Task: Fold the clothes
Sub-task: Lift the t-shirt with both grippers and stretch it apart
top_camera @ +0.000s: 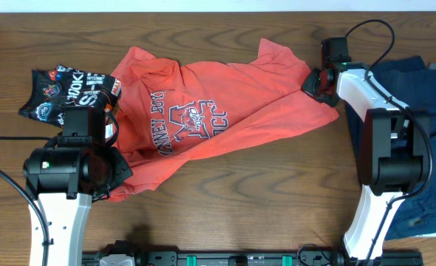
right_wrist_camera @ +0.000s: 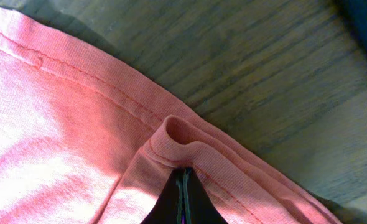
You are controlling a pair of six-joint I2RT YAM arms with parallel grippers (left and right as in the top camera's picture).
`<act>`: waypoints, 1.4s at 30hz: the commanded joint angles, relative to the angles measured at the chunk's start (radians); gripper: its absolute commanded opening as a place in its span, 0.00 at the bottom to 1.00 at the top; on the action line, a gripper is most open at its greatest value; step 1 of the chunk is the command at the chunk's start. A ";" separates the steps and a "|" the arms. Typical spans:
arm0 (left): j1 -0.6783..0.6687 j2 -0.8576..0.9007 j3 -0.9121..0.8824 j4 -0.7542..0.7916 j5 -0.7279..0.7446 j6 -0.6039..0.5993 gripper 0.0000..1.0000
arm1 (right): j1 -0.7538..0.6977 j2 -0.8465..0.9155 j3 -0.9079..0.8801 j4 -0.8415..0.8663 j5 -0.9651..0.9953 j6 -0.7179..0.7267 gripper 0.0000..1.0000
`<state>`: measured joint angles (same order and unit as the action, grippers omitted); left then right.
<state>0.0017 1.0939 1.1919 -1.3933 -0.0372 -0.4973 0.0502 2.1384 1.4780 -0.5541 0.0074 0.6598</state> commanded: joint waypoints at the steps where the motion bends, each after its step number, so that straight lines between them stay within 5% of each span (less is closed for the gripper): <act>1: 0.000 -0.003 0.007 -0.003 -0.023 0.005 0.06 | -0.026 -0.043 0.012 0.034 0.021 -0.040 0.39; 7: 0.000 -0.003 0.007 0.003 -0.023 0.005 0.06 | -0.019 -0.034 0.015 0.074 0.019 -0.055 0.55; 14: 0.000 -0.003 0.007 0.005 -0.023 0.005 0.06 | 0.001 0.018 0.014 0.101 0.023 -0.055 0.56; 19: 0.000 -0.003 0.007 0.005 -0.023 0.005 0.06 | 0.005 0.029 0.014 0.101 0.025 -0.055 0.43; 26: 0.000 -0.003 0.007 0.005 -0.023 0.005 0.06 | 0.001 0.028 0.014 0.072 0.040 -0.055 0.02; 35: 0.000 -0.003 0.007 0.029 -0.023 0.006 0.06 | -0.023 -0.068 0.015 -0.070 0.117 -0.067 0.01; 42: 0.000 -0.003 0.031 0.167 0.109 0.101 0.06 | -0.063 -0.345 0.018 -0.235 0.113 -0.207 0.01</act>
<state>0.0017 1.0939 1.1919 -1.2556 0.0128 -0.4580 0.0051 1.9522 1.4845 -0.7628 0.0895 0.5442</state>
